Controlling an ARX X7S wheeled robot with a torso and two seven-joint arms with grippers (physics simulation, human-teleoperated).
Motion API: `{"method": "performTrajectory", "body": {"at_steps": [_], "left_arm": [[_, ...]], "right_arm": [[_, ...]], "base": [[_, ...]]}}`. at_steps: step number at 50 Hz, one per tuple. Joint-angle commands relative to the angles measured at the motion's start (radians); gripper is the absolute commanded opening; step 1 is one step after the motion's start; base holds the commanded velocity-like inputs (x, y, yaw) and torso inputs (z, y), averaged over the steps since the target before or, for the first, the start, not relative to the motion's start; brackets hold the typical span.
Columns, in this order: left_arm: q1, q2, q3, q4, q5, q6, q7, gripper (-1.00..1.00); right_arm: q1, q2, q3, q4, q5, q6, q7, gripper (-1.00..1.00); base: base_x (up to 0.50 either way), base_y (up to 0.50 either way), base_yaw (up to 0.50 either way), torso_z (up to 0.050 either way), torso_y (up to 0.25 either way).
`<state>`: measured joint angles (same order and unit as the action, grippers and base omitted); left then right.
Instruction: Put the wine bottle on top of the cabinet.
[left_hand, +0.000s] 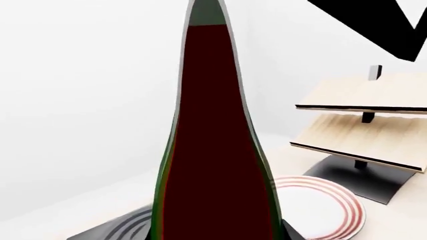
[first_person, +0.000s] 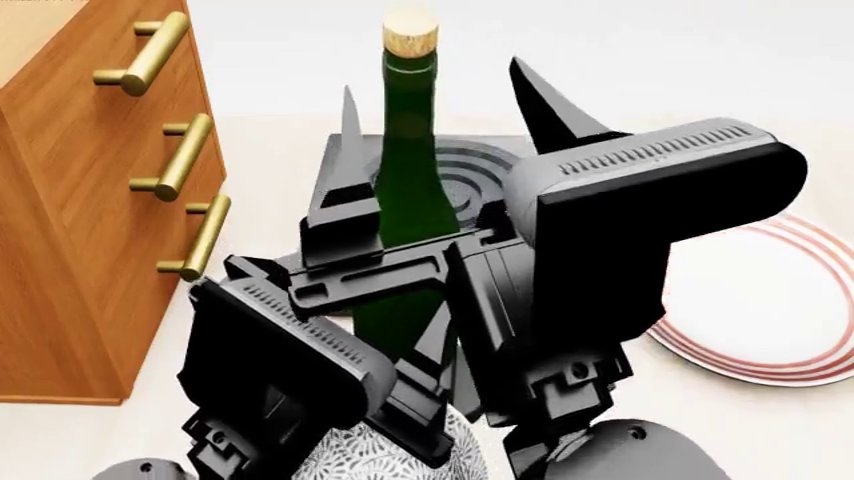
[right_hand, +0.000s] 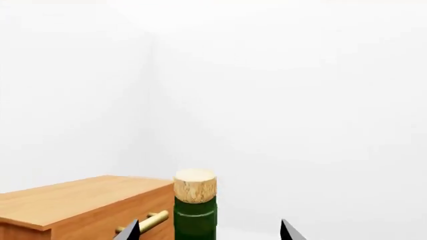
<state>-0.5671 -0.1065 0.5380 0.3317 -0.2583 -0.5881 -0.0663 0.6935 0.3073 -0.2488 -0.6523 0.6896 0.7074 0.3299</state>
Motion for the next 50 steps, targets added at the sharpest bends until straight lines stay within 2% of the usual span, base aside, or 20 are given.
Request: {"method": "performTrajectory", "body": {"at_steps": [1, 3, 13, 16, 22, 28, 35, 39, 50], "left_arm": [[-0.018, 0.002, -0.034, 0.014, -0.063, -0.011, -0.033, -1.00], [-0.018, -0.009, -0.011, 0.006, -0.039, -0.001, -0.036, -1.00], [-0.054, -0.048, -0.035, -0.005, -0.028, -0.029, -0.058, -1.00], [-0.058, -0.065, -0.058, -0.005, -0.030, -0.035, -0.066, -1.00], [-0.092, -0.095, -0.085, -0.003, -0.022, -0.061, -0.080, -1.00], [-0.183, -0.130, -0.143, 0.050, -0.031, -0.167, -0.107, -1.00], [-0.314, -0.192, -0.183, 0.080, -0.008, -0.293, -0.128, -1.00], [-0.390, -0.230, -0.168, 0.114, -0.001, -0.371, -0.114, -1.00], [-0.627, -0.251, -0.208, 0.066, -0.008, -0.497, -0.093, -1.00]], "right_arm": [[-0.199, 0.055, 0.083, -0.181, 0.025, -0.069, 0.046, 1.00], [-0.218, 0.066, 0.084, -0.213, 0.022, -0.064, 0.059, 1.00], [-0.379, 0.134, 0.130, -0.390, 0.037, -0.094, 0.128, 1.00], [-0.409, 0.198, 0.088, -0.393, 0.036, -0.168, 0.177, 1.00], [-0.493, 0.210, 0.068, -0.356, -0.053, -0.246, 0.170, 1.00], [-0.525, 0.223, 0.037, -0.325, -0.125, -0.251, 0.171, 1.00], [-0.547, 0.253, 0.101, -0.348, -0.076, -0.259, 0.194, 1.00], [-0.570, 0.263, 0.127, -0.339, -0.064, -0.285, 0.191, 1.00], [-0.583, 0.287, 0.159, -0.357, -0.031, -0.295, 0.211, 1.00]], "base": [[0.00, 0.00, 0.00, 0.000, 0.000], [0.00, 0.00, 0.00, 0.000, 0.000], [0.00, 0.00, 0.00, 0.000, 0.001], [0.00, 0.00, 0.00, 0.000, 0.000], [0.00, 0.00, 0.00, 0.000, 0.002], [0.00, 0.00, 0.00, 0.000, 0.000], [0.00, 0.00, 0.00, 0.001, 0.001], [0.00, 0.00, 0.00, 0.000, 0.000], [0.00, 0.00, 0.00, 0.000, 0.001]]}}
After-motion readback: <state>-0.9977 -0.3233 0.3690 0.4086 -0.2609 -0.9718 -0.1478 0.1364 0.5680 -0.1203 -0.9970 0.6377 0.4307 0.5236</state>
